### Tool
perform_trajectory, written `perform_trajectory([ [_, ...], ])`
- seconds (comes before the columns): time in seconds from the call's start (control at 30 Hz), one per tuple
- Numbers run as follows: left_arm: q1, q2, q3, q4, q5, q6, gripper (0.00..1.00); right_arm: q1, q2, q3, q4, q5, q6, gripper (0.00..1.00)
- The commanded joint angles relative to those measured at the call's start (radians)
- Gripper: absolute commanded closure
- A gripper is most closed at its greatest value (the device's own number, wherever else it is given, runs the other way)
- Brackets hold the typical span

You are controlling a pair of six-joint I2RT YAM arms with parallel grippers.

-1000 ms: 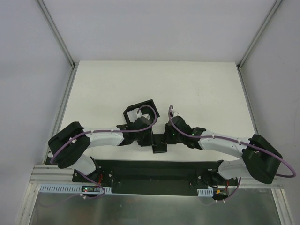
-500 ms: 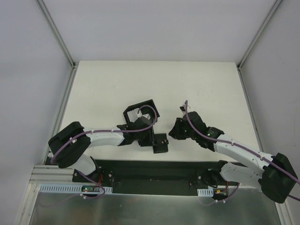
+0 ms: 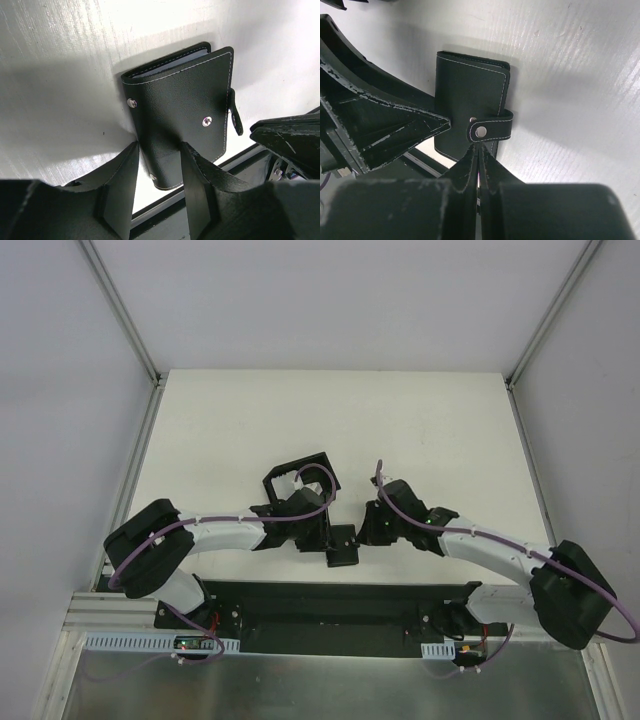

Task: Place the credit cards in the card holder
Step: Close the card holder at the center of the board.

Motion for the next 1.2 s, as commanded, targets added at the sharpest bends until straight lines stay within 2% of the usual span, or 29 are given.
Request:
perform_trajectory([
  [0.0,-0.009,0.015,0.018,-0.051,-0.022,0.023,0.62,0.0,0.026,0.026,0.035,-0.023,0.004,0.99],
  [0.53,-0.008,0.021,0.024,-0.051,-0.019,0.023,0.63,0.0,0.12,0.058,0.087,-0.071,-0.012,1.0],
  [1.17,-0.008,0.003,0.012,-0.051,-0.031,0.02,0.63,-0.025,0.031,0.044,0.062,0.007,-0.009,0.98],
])
